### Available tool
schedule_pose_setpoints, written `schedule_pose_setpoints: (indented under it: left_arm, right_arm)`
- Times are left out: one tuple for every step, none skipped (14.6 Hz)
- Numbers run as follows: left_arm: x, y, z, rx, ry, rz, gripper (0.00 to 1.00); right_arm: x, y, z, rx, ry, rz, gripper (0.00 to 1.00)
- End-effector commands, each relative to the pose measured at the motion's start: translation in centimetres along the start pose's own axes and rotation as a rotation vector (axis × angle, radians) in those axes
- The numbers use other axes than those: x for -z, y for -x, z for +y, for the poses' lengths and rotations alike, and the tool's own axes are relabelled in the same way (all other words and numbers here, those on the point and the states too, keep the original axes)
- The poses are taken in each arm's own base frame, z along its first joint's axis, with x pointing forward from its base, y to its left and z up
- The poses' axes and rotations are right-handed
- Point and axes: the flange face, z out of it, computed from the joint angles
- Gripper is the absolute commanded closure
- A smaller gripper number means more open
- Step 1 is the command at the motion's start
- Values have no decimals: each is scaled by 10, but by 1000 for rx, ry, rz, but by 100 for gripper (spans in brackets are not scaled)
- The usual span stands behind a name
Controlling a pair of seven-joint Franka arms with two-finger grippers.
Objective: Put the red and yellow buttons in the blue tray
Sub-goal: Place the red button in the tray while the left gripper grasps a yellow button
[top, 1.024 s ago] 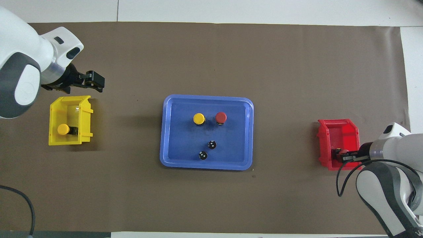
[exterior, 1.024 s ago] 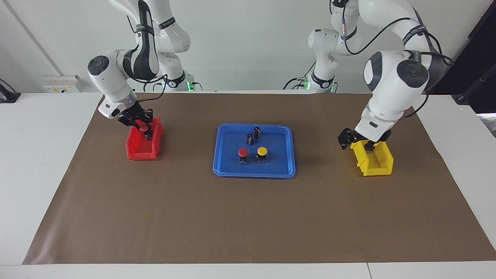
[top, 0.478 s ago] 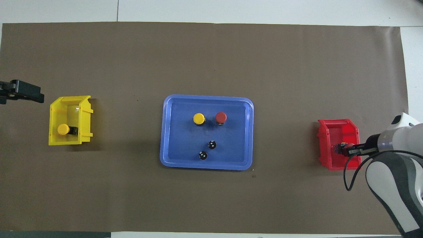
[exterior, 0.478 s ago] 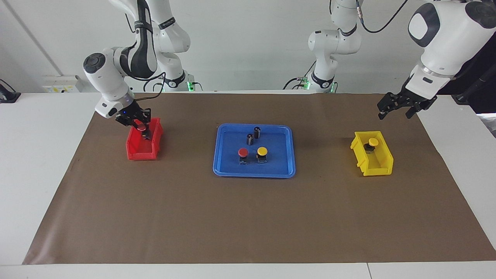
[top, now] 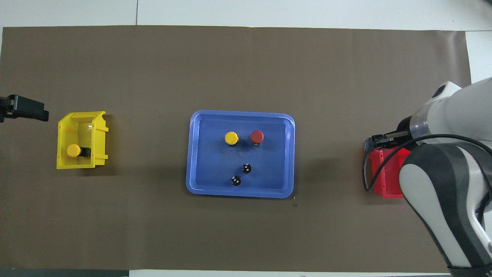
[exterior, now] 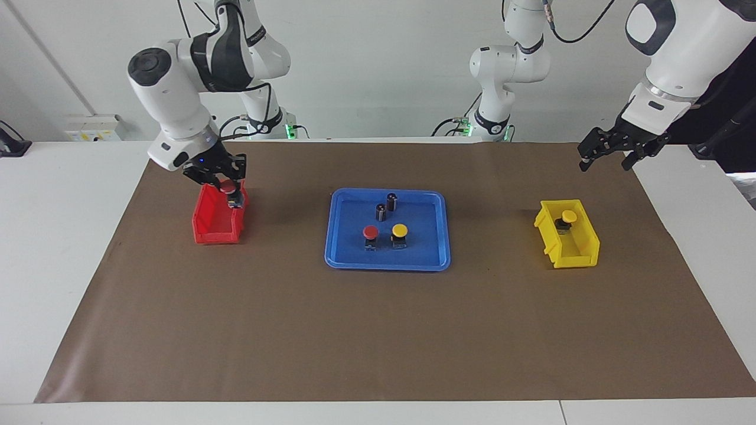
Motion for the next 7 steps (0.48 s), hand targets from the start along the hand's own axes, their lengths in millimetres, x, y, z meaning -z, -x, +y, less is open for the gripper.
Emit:
schedule_pose_setpoints:
  left_arm:
    - [-2, 3, -1, -13, 0, -2, 0]
    - [-2, 3, -1, -13, 0, -4, 0]
    - [-2, 3, 0, -14, 0, -2, 0]
    - [-2, 3, 1, -16, 0, -4, 0]
    - [-4, 3, 3, -16, 0, -6, 0]
    - [-5, 4, 4, -16, 1, -4, 0]
    - [-5, 6, 4, -16, 1, -4, 0]
  right_arm:
    - [-11, -49, -70, -72, -21, 18, 75]
    - [-12, -64, -93, -109, -29, 31, 75]
    - [-21, -73, -118, -127, -34, 47, 75]
    - [-35, -77, -138, -136, -40, 59, 75]
    - [-44, -74, -154, -148, -41, 63, 75]
    - [-53, -70, -173, -154, -41, 63, 75]
    - [-61, -72, -178, -170, -45, 72, 75]
